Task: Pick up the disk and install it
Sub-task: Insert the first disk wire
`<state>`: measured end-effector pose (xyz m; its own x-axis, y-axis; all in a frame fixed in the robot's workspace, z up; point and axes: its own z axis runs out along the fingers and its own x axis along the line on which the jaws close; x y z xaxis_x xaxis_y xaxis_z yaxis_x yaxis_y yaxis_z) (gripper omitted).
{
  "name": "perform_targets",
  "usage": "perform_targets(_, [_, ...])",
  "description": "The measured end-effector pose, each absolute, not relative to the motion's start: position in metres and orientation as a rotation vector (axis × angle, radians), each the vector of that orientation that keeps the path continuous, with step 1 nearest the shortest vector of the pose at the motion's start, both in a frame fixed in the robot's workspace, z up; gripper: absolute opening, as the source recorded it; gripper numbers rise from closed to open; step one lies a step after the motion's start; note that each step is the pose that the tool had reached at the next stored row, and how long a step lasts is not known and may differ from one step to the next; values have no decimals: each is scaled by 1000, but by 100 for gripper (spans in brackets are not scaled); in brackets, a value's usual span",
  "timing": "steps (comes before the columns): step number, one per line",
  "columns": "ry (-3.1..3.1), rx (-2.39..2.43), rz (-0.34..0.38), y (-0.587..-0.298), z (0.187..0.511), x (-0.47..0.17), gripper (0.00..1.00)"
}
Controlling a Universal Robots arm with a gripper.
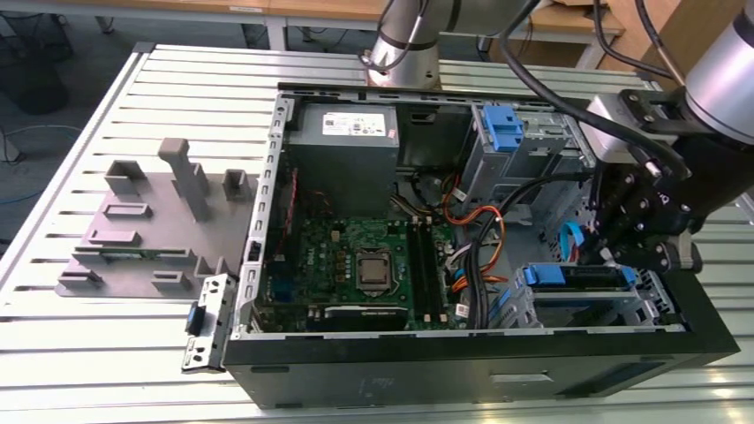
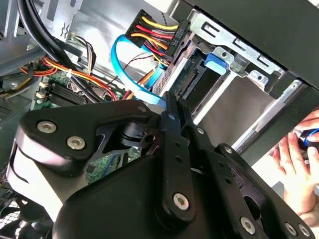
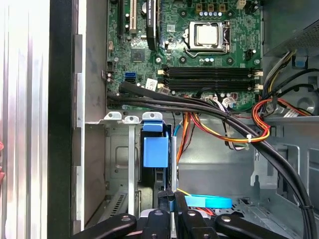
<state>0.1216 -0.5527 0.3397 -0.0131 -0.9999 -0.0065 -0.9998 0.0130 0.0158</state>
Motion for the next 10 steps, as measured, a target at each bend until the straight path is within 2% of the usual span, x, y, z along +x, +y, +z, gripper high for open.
perform_targets(10, [-2231, 2202, -25, -555, 340, 122, 16])
